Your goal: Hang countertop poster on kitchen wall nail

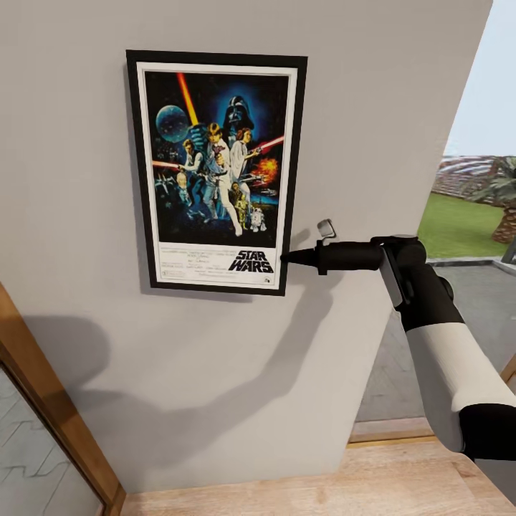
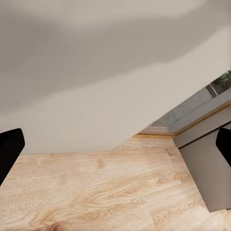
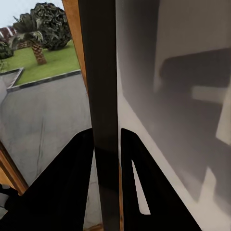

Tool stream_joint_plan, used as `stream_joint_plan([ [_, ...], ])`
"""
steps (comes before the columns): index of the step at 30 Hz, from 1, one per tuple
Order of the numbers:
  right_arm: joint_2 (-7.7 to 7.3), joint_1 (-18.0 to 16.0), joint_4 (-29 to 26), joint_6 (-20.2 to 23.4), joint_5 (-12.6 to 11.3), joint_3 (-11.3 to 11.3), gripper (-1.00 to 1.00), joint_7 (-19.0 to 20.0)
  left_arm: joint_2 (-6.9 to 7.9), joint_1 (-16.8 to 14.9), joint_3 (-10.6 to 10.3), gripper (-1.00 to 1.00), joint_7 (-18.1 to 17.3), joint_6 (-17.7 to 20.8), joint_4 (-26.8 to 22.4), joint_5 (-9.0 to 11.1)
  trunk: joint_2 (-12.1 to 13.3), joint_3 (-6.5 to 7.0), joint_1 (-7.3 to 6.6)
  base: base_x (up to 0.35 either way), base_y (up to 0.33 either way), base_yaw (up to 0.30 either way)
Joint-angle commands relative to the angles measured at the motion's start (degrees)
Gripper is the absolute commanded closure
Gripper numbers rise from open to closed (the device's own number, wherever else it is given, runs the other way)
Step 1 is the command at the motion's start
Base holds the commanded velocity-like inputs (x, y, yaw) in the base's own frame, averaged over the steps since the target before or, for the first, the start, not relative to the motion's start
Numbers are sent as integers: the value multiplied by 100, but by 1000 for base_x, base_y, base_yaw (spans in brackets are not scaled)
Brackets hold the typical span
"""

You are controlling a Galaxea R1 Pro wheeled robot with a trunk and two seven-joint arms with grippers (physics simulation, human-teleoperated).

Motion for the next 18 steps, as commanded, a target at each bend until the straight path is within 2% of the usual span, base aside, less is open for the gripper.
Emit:
stream_joint_plan([
  [1,-7,-7,7,61,-7,16,100,2,1,-6,-24,-100,-14,-31,3,27,-13,-14,4,0,0,0],
  [18,15,-7,7,64,9,35,100,-7,1,-6,-24,-100,-14,-31,3,27,-13,-14,4,0,0,0],
])
